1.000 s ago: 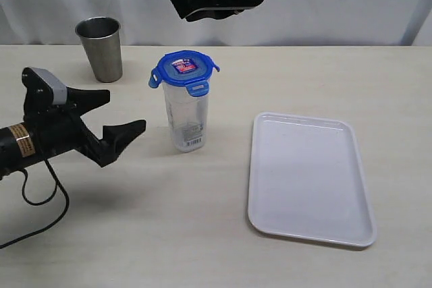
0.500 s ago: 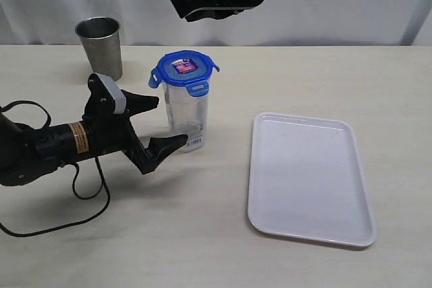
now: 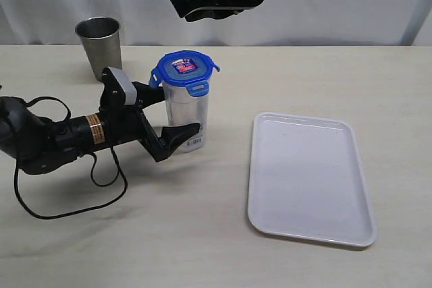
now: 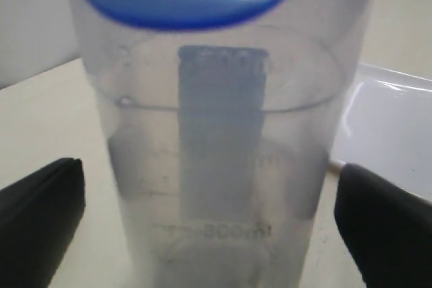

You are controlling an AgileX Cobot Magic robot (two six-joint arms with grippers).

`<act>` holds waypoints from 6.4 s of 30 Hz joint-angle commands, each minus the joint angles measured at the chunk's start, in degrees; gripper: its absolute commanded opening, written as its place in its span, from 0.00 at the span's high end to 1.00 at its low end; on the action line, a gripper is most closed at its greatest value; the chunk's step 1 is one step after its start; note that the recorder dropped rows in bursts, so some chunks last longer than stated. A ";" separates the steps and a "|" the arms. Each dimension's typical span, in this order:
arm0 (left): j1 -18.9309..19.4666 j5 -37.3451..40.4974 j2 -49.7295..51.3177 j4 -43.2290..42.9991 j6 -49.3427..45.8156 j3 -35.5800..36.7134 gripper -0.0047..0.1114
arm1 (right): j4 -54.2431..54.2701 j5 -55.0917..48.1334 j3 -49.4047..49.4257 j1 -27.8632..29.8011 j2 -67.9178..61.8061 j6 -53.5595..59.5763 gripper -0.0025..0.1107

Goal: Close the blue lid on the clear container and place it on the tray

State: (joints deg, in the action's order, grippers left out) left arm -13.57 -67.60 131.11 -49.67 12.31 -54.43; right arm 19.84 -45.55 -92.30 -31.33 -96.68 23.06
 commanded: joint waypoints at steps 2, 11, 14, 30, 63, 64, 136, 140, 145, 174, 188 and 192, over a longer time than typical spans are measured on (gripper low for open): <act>-2.19 -1.46 1.26 -0.47 0.96 -2.64 0.10 | -0.25 -0.16 0.05 0.08 0.52 -0.30 0.76; -3.31 0.77 3.15 -0.55 1.07 -5.71 0.10 | -0.25 -0.99 0.05 0.08 0.52 -1.25 0.76; -3.31 0.39 3.15 -0.55 1.07 -5.71 0.10 | -0.25 -0.99 0.05 0.08 0.52 -1.25 0.76; -3.31 -2.36 3.15 -0.61 1.07 -5.71 0.10 | -0.25 -1.45 0.05 0.08 0.52 -1.37 0.76; -2.99 0.12 3.15 -3.93 2.71 -5.71 0.96 | -10.61 -4.16 0.05 1.51 -4.56 -15.99 0.53; -2.55 -1.35 3.15 -5.65 2.71 -5.71 0.96 | -10.39 -5.22 0.05 3.01 -4.56 -16.89 0.51; 0.85 -2.36 3.15 -27.64 16.48 -11.05 0.96 | 15.25 -13.15 -0.30 9.18 -6.04 12.51 0.51; 0.85 -2.36 3.15 -27.64 16.48 -11.05 0.96 | 17.18 -17.58 -0.30 8.08 -5.37 23.72 0.55; 0.85 -2.36 3.15 -27.64 16.48 -11.05 0.96 | -1.36 -13.13 0.08 0.60 -5.25 24.04 0.63; 0.85 -2.36 3.15 -27.53 16.40 -11.05 0.96 | -26.70 -10.08 0.11 -11.50 -12.94 18.01 0.63; 0.85 -2.36 3.15 -27.65 16.37 -11.05 0.96 | -30.16 -1.48 8.19 -11.50 -15.68 19.60 0.63; 0.85 -2.36 3.15 -27.73 16.48 -11.05 0.96 | -30.16 2.86 11.10 -11.50 -15.73 19.73 0.63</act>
State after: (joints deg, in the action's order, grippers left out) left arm -12.03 -70.01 134.20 -74.49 29.00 -65.69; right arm -11.98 -43.30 -85.04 -43.02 -108.36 43.03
